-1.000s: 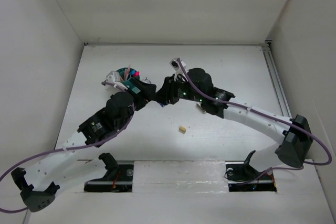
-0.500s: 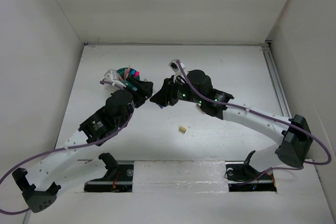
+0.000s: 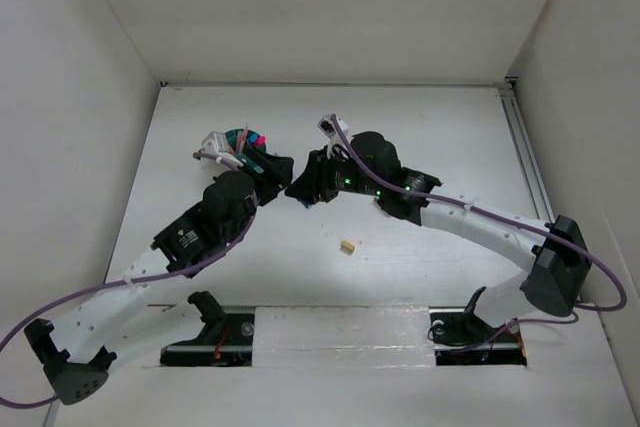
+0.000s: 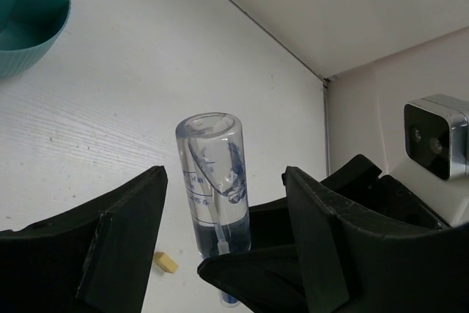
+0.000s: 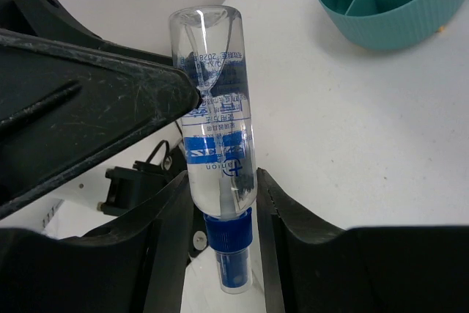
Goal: Sort the stationery into containers
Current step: Place the stationery in the storage box.
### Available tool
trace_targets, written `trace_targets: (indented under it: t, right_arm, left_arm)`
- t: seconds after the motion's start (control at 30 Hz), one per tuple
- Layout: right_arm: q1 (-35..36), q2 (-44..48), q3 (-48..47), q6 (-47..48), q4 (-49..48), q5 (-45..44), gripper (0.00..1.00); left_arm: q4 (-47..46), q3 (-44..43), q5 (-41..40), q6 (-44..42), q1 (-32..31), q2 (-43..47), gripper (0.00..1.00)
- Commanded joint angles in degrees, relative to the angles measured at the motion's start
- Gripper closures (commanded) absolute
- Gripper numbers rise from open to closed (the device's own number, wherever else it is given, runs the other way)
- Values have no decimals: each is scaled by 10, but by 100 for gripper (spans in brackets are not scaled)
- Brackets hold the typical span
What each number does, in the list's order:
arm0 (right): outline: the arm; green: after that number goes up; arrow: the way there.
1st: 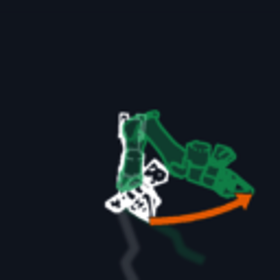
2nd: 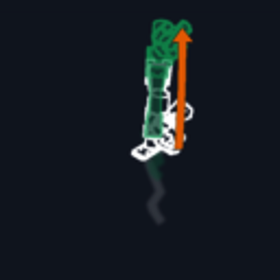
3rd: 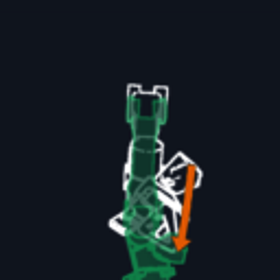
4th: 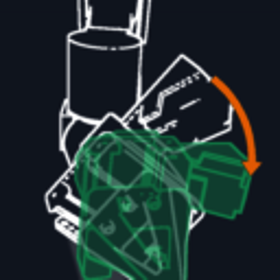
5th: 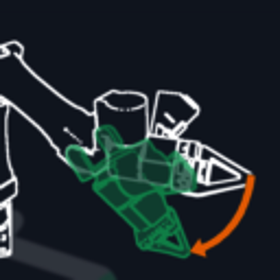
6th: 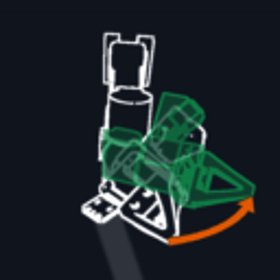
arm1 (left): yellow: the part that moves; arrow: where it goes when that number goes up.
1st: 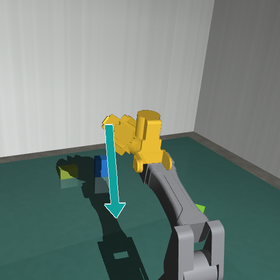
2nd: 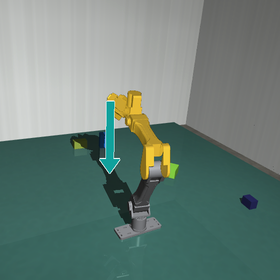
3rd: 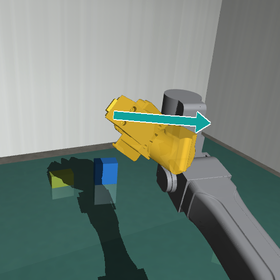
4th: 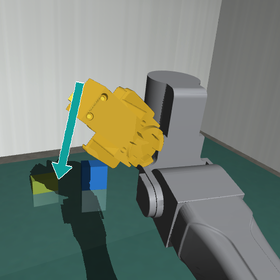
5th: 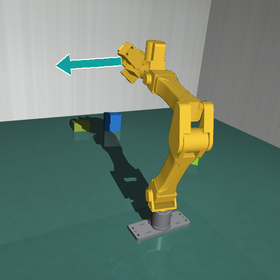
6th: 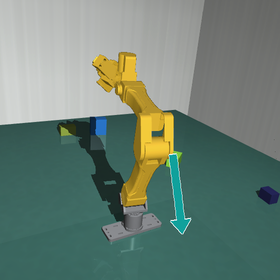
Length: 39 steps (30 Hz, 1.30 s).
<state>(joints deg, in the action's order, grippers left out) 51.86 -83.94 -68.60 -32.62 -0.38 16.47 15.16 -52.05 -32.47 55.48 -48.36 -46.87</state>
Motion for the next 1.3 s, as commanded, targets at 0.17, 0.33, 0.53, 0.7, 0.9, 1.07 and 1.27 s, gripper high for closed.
trace_targets:
  t: [0.17, 0.33, 0.53, 0.7, 0.9, 1.07, 1.27]
  right_arm:
    - [5, 9, -28, 2, -15, 2, 100]
    - [5, 9, -22, 2, -31, 2, 100]
    - [5, 4, -27, -3, -31, 2, 100]
    - [5, -9, -32, -3, -31, -3, 100]
    - [5, -14, -32, 2, -31, -3, 100]
    - [5, -14, -27, 12, -31, 2, 70]
    - [0, -19, -22, 18, -31, 2, 24]
  left_arm:
    - [-39, 13, 28, -2, 2, -1, 50]
    - [-39, 8, 35, -2, 2, -13, 60]
    - [-39, 8, 35, 3, 2, -13, 71]
    - [-39, 8, 35, 9, 2, -18, 92]
    - [-21, -10, 15, -12, 2, -43, 100]
    - [-21, -16, 5, -25, 2, -43, 100]
    - [-9, -21, -37, -25, 2, -43, 100]
